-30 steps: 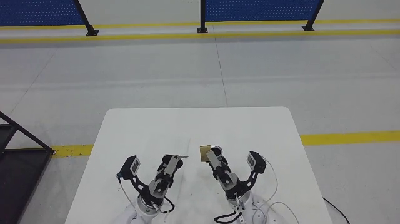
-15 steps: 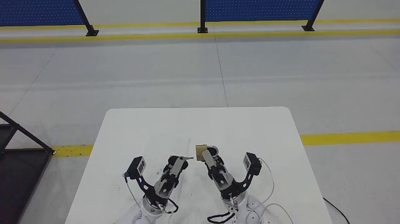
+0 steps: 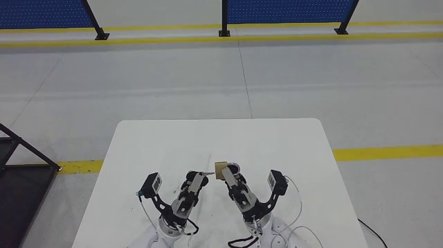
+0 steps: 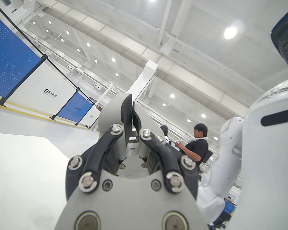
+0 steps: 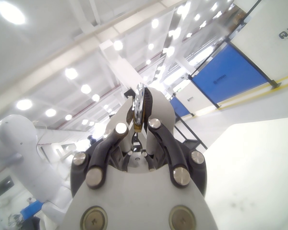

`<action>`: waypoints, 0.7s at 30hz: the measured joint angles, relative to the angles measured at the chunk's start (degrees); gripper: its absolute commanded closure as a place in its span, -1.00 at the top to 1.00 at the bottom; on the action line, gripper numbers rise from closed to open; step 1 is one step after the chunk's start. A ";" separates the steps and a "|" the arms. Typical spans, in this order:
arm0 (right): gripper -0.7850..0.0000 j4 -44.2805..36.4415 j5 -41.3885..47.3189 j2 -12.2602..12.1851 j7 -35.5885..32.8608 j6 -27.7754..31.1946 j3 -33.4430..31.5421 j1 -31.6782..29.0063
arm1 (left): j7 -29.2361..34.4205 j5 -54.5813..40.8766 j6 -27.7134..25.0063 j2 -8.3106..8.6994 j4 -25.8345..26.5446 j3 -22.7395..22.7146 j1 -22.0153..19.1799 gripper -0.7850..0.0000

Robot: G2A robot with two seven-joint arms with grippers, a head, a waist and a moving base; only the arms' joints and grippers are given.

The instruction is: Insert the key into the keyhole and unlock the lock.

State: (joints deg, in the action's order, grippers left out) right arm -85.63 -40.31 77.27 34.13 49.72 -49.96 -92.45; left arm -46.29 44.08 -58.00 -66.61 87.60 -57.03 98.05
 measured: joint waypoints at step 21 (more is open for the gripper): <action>-1.00 0.15 -0.24 0.58 -0.90 -0.06 -0.42 -0.26 | 0.00 0.38 0.00 -1.06 -1.46 0.14 -0.63 -1.00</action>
State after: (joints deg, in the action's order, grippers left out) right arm -85.48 -40.55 77.85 33.23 49.66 -50.38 -92.71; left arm -46.28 44.46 -58.00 -67.67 86.14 -56.89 97.42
